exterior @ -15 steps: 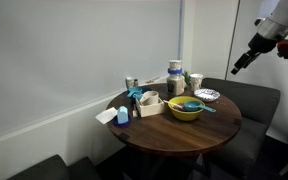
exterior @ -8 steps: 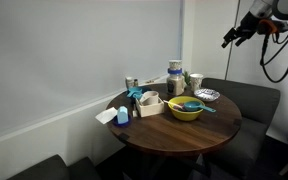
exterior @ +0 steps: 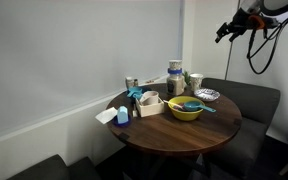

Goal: Move the cup from the jar to the table

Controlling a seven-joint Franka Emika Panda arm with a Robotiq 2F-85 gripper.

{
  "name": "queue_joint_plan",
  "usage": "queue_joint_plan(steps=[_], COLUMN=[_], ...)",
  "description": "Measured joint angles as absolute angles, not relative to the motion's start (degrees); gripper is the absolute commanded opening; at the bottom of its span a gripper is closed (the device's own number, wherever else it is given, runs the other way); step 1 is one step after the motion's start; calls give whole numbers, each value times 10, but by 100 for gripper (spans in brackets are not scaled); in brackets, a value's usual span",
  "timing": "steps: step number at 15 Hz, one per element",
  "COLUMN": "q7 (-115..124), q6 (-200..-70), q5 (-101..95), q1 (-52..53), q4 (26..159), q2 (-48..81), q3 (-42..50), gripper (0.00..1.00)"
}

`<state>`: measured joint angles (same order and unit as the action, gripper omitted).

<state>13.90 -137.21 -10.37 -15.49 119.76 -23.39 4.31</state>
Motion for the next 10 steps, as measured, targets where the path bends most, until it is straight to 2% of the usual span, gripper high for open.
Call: queue_joint_plan(steps=[5, 10], q7=[168, 180], q6=[-1350, -1222], q5=[-100, -20], q1=[-156, -146], q4=[1187, 1055], q2=[-224, -105], q3=[47, 72], gripper=[100, 100])
